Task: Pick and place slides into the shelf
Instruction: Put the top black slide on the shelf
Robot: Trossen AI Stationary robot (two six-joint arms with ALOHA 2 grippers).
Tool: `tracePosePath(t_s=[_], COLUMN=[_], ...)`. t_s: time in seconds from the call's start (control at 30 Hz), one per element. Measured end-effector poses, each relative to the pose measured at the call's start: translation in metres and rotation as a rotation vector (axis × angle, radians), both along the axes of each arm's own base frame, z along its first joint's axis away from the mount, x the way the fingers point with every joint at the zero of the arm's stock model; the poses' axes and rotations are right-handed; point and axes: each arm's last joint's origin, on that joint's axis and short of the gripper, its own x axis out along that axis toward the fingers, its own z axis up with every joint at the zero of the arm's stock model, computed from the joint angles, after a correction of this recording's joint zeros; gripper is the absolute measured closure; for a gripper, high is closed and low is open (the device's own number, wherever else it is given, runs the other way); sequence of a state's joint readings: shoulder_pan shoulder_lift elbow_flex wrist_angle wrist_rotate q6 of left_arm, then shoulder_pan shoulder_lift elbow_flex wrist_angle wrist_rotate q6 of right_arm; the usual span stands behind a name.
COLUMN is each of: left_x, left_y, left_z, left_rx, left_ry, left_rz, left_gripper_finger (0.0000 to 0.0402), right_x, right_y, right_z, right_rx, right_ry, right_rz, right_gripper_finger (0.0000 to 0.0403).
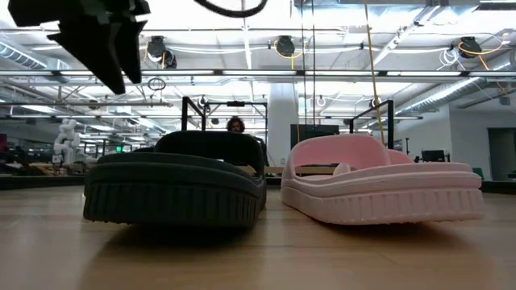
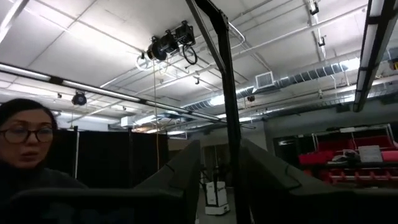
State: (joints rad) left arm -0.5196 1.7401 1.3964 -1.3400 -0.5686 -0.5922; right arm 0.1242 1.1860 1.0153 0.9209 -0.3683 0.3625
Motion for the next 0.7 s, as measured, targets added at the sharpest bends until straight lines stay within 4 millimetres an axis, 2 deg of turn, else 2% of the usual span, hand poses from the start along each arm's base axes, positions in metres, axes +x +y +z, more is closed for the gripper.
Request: tracePosePath(t_s=[0.3, 0.5, 0.7], left_x=[0.008, 0.016, 0.018], left_y=[-0.008, -0.006, 0.004], left_z=[0.001, 0.004, 0.005], left_rx=[-0.066, -0.164, -0.090], left_ry=[-0.115, -0.212, -0.261], left_rz=[-0.015, 0.075, 0.151], left_gripper_finger=[0.0151, 0.0151, 0.0151], right_x=[0.003, 0.005, 0.008], right_y=[-0.004, -0.006, -0.006], right_z=[-0.003, -0.006, -0.011], right_rx=[-0.024, -0.032, -0.040], right_ry=[0.022, 0.067, 0.128], right_rz=[-0.034, -0.041, -0.040], right_gripper_finger=[0.0305, 0.0305, 0.0305])
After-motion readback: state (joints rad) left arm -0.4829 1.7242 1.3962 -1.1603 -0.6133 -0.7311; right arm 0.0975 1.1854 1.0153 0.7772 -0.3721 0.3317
